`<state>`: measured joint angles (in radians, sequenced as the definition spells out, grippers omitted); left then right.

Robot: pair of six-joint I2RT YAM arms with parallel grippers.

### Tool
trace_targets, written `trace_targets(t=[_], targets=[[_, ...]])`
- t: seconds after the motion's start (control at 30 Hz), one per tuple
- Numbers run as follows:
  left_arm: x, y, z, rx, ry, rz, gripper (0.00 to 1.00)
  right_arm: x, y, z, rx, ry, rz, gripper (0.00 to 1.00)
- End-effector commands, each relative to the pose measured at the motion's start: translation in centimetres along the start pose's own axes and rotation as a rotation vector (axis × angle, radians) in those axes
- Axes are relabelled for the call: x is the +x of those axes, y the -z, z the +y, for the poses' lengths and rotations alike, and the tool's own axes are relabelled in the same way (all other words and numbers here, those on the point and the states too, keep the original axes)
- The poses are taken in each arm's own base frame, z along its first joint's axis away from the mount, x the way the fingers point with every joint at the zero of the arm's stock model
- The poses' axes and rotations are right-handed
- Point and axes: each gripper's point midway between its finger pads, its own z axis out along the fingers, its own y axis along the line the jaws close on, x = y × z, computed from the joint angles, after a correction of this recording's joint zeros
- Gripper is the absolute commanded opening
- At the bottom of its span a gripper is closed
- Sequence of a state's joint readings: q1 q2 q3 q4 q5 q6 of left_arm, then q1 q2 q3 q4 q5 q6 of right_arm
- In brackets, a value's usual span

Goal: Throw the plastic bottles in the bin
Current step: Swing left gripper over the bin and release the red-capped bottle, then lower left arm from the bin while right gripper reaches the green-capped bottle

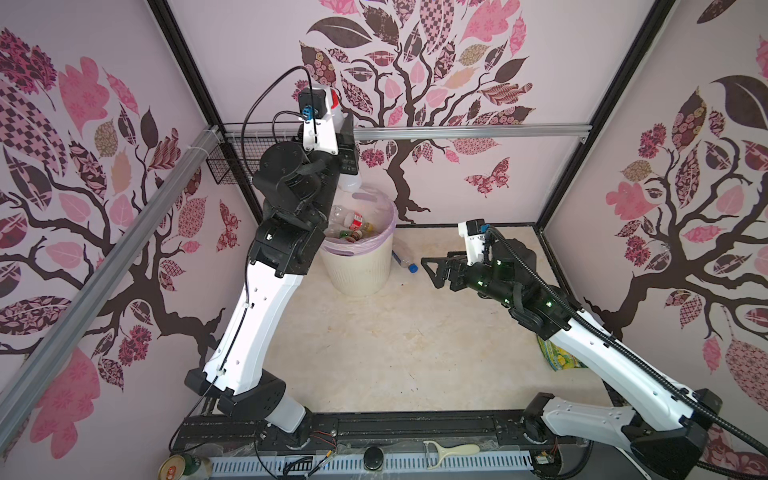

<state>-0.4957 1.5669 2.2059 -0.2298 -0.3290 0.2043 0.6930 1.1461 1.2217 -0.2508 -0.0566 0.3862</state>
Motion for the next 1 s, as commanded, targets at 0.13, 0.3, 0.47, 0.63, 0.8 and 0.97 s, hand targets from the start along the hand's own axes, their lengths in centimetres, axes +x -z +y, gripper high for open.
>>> trace_targets(t=[0.13,0.3,0.47,0.63,0.8,0.97], targets=[[13.9,-6.2,1.2,-0.069,-0.022,0.226,0.46,1.1,-1.3,0.2,-0.026,-0.017,0.023,1.00],[22.6,-6.8,0.3,-0.045,0.026,0.490,0.74,1.7,-1.1,0.0,-0.025,-0.024,0.031,1.00],[18.0,-3.5,-2.0,0.006,0.071,0.379,0.95,2.2,-1.1,-0.6,-0.007,-0.024,0.031,1.00],[16.2,-1.8,-2.1,0.008,0.077,0.375,0.98,2.5,-1.1,-0.5,-0.015,-0.036,0.033,1.00],[14.1,-0.5,-2.4,0.040,0.130,0.345,0.98,2.7,-0.7,-0.9,0.000,-0.046,0.026,1.00],[13.3,1.3,-3.4,0.100,0.217,0.354,0.98,2.7,-0.6,-2.4,0.078,-0.025,0.020,0.99]])
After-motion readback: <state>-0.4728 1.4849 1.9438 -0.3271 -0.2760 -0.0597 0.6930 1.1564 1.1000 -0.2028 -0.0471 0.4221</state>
